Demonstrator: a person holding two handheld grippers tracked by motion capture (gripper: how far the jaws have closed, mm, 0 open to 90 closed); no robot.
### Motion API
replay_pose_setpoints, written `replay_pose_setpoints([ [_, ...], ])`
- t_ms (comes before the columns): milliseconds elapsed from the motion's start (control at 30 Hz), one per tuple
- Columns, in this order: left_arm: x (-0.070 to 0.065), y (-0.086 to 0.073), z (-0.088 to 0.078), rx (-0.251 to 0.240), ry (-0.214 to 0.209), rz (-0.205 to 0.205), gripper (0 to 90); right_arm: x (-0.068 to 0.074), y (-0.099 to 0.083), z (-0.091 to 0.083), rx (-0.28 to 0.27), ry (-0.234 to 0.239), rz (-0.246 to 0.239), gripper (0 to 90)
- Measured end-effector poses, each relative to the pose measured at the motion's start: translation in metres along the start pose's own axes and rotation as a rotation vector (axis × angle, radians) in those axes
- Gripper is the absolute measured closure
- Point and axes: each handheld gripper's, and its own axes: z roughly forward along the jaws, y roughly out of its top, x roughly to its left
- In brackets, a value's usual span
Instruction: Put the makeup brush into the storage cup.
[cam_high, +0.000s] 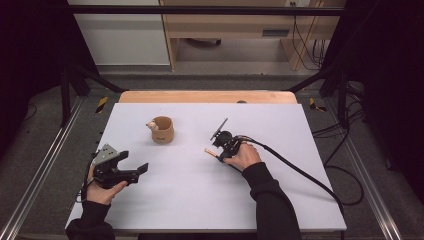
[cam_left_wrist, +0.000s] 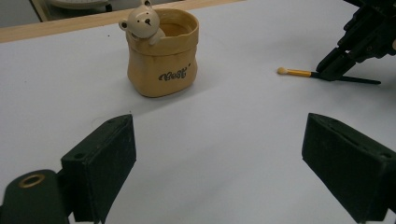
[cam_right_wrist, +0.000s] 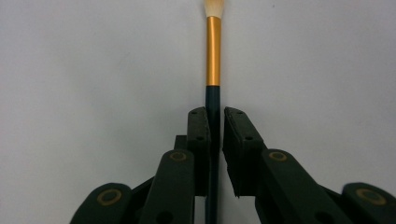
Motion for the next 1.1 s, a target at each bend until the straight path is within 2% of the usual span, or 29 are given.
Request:
replay_pose_setpoints([
  [33,0.0,0.0,0.0,0.0,0.0,0.0,9.4,-0.001,0.0,0.001,-0.005,0.0,-0.015,81.5],
  [333,0.0,0.0,0.0,0.002,0.0,-0.001,9.4,0.0,0.0,0.001,-0.001,-0.004,-0.001,82.8],
  [367,0.0,0.0,0.0,0.002,0.0,-0.001,9.4,0.0,0.001,0.0,0.004,-0.003,0.013,82.9],
  [500,0.0,0.0,0.0,0.001,0.0,-0.001,9.4,0.0,0.002,0.0,0.012,-0.003,0.01,83.1],
  [567,0.0,0.0,0.0,-0.001,0.001,-0.001,9.5,0.001,0.002,0.0,0.013,-0.002,0.035,83.2],
  [600,0.0,0.0,0.0,-0.001,0.001,-0.001,9.5,0.0,0.002,-0.001,0.018,-0.008,0.032,83.2],
  [633,0.0,0.0,0.0,-0.001,0.001,-0.002,9.5,-0.001,0.001,-0.001,0.012,-0.02,0.008,83.2],
  [700,0.0,0.0,0.0,-0.001,0.001,-0.002,9.5,-0.001,0.001,-0.004,0.009,-0.022,0.033,83.2],
  [733,0.0,0.0,0.0,-0.001,0.0,-0.002,9.5,-0.001,0.001,-0.006,0.007,-0.022,0.025,83.3],
  [767,0.0,0.0,0.0,-0.002,0.0,-0.001,9.5,-0.002,0.0,-0.007,-0.003,-0.022,0.015,83.3],
  [867,-0.001,0.0,0.0,-0.004,-0.003,-0.003,9.5,0.0,0.0,-0.016,-0.026,-0.01,0.038,83.3],
  [900,-0.001,0.0,0.0,-0.004,-0.004,-0.003,9.5,-0.001,0.0,-0.018,-0.044,-0.015,0.019,83.2],
  [933,-0.001,0.0,0.0,-0.004,-0.005,-0.004,9.5,0.0,-0.001,-0.022,-0.063,-0.018,0.029,83.2],
  [967,-0.001,0.001,0.0,-0.004,-0.008,-0.006,9.5,0.0,-0.001,-0.023,-0.075,-0.018,0.019,83.3],
  [1100,-0.002,0.001,0.0,-0.006,-0.011,-0.008,9.5,0.004,-0.004,-0.036,-0.175,-0.025,0.02,83.2],
])
